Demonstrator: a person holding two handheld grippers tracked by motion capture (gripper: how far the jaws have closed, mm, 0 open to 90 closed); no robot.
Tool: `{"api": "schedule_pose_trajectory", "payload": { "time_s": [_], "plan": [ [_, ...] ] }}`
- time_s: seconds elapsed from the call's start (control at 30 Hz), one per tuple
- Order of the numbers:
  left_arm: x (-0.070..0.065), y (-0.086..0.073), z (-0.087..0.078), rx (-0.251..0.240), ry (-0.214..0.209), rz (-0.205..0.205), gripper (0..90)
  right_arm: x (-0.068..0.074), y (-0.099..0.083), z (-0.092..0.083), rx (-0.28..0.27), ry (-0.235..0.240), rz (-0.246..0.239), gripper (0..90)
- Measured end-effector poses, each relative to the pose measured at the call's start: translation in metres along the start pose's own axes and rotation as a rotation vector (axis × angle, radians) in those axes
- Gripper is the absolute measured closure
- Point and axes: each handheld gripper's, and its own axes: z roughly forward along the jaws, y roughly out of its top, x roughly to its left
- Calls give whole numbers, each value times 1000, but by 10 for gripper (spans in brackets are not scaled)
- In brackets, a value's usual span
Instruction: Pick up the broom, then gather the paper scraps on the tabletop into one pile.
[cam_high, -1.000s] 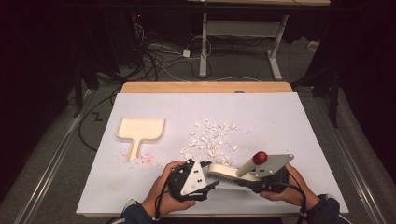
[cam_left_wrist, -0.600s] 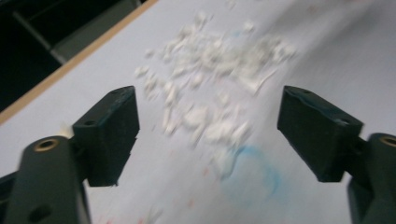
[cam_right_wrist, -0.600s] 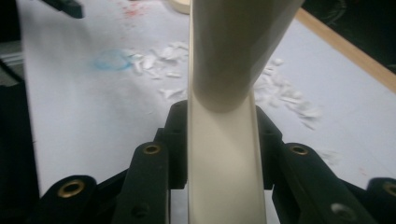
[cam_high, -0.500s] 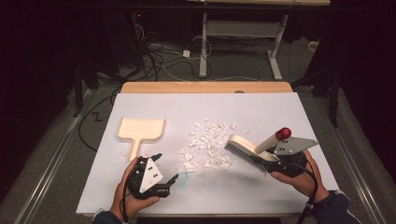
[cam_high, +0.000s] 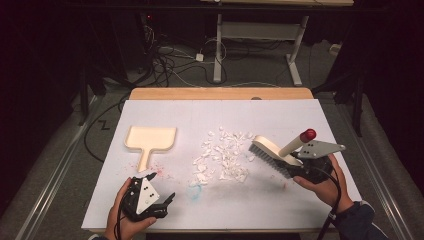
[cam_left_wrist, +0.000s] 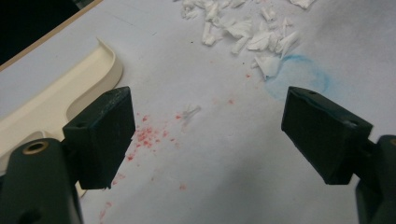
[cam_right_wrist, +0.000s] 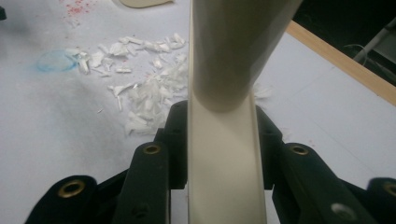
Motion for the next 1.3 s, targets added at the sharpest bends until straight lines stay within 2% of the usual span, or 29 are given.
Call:
{"api": "schedule_pose_trajectory", "payload": {
  "time_s": [0.07, 0.17, 0.3, 0.63, 0.8, 0.93, 1.0, 1.03, 1.1, 1.23, 1.3],
  "plan": [
    [-1, 0, 0, 6, -1, 12, 168, -2, -1, 0, 3, -18, 8, 676],
    [-2, -1, 2, 14, -3, 15, 168, -4, -2, -1, -8, -74, 25, 676],
    [-3, -2, 4, 27, -10, 24, 168, -12, -5, -4, -25, -110, 57, 676],
    [-4, -2, 6, 36, -15, 26, 168, -23, -10, -3, -5, -158, 86, 676],
    [-6, -2, 7, 45, -13, 26, 168, -36, -11, 7, 25, -198, 98, 677],
    [-7, 0, 9, 52, -19, 38, 168, -49, -8, 23, 49, -236, 110, 677],
    [-8, 0, 9, 52, -20, 41, 168, -54, -5, 35, 80, -258, 96, 677],
    [-8, 0, 9, 52, -20, 41, 168, -54, -5, 35, 80, -258, 96, 677],
    [-8, -1, 9, 55, -20, 40, 168, -58, 1, 55, 117, -296, 68, 677],
    [-7, -2, 9, 56, -19, 36, 168, -60, 14, 84, 179, -324, 22, 677],
    [-7, -2, 8, 56, -18, 35, 168, -58, 19, 99, 223, -353, -26, 677]
  ]
}}
